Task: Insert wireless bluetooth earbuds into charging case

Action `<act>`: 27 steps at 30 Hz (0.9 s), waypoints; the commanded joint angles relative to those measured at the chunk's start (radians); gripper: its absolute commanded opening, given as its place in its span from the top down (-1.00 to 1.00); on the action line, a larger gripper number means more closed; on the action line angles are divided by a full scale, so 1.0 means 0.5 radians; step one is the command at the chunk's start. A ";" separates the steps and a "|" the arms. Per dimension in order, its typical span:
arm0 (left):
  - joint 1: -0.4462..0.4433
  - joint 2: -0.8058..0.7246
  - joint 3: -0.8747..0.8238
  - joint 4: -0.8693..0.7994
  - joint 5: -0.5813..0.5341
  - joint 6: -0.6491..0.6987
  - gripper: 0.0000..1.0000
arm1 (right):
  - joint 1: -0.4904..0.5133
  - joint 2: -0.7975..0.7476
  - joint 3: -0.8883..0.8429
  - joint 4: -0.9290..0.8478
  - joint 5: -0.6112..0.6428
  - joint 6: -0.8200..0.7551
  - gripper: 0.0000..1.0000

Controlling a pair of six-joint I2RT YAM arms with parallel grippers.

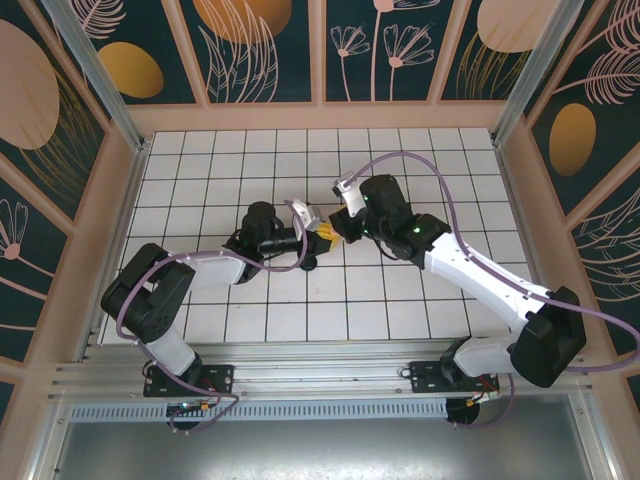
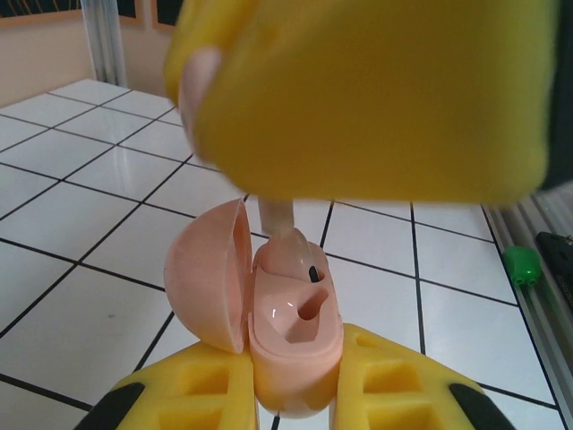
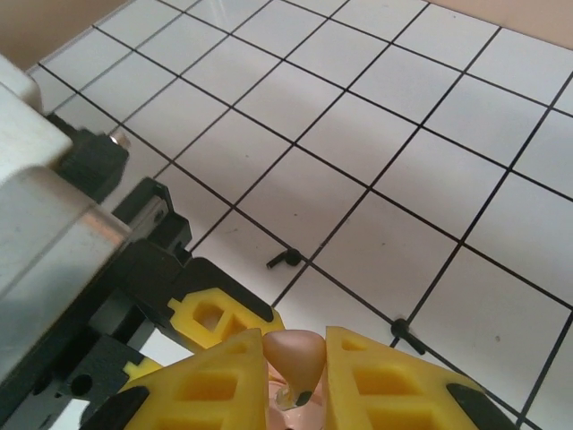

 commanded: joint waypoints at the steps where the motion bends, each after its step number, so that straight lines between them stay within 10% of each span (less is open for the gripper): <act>1: -0.011 -0.065 0.053 0.000 0.052 0.046 0.74 | 0.035 0.021 0.047 -0.079 0.106 -0.097 0.61; 27: -0.009 -0.088 0.044 0.202 -0.001 -0.126 0.73 | 0.051 -0.072 -0.083 -0.113 0.097 -0.127 0.62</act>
